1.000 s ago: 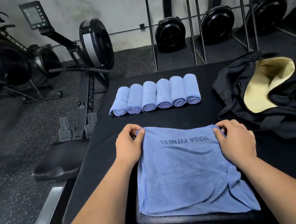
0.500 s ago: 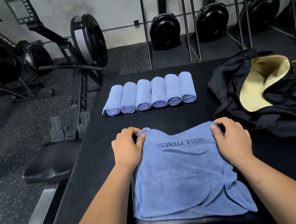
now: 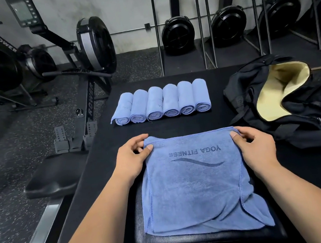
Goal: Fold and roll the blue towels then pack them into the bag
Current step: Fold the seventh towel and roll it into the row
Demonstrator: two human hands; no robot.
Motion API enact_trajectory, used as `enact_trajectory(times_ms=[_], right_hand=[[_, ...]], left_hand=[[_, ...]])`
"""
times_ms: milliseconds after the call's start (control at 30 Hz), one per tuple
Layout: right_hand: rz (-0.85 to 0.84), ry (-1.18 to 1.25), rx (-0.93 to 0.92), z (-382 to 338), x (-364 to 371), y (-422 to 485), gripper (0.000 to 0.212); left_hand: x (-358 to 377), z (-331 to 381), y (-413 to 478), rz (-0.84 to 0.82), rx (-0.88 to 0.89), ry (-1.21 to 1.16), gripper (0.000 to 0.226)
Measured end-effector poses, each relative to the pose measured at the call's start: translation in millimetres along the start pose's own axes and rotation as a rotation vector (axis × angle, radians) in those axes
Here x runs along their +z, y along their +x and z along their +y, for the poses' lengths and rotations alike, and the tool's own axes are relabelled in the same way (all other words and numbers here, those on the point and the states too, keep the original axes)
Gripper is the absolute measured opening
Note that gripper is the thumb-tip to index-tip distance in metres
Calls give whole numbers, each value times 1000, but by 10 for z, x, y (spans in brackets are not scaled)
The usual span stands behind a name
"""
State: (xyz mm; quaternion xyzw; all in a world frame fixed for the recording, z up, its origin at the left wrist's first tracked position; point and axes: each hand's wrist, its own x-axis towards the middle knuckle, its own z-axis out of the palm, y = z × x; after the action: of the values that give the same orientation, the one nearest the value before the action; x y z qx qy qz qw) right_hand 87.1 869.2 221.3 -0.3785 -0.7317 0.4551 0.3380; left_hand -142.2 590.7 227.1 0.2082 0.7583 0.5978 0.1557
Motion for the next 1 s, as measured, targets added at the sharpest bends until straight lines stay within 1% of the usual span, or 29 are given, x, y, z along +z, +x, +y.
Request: enact_trajectory(times_ms=[133,267,367,433,500,633,700,767,867,933,1000], right_hand=[[47,100,41,-9,-1,13,10],[62,127,43,-5,6,15,15],[47,120,18,-1,0,18,12],[8,163,20,4,-10,17,10],[-30,202,18,0,-15,9,15],[-25,237,4,-5,-36,14,11],[-29,234,0,-8,-49,16,8],[-42,235,8,-15,-64,18,7],[-105,249,52,-42,-125,27,9],[-165,256,84,-94,-208,26,11],[-215,241,83,-166,-300,42,13]], left_hand=[[39,0,7,53,9,-63,32],[48,9,12,76,17,-90,13],[67,20,5,85,2,-60,4],[86,22,5,99,-7,-44,4],[104,33,-1,127,-11,-31,5],[127,51,-5,156,-6,-41,3],[106,57,-6,160,-2,-70,10],[68,96,-18,145,-10,-103,20],[-8,198,-31,108,-12,-87,31],[-68,309,-77,68,-5,-58,29],[-121,428,-131,20,2,-35,20]])
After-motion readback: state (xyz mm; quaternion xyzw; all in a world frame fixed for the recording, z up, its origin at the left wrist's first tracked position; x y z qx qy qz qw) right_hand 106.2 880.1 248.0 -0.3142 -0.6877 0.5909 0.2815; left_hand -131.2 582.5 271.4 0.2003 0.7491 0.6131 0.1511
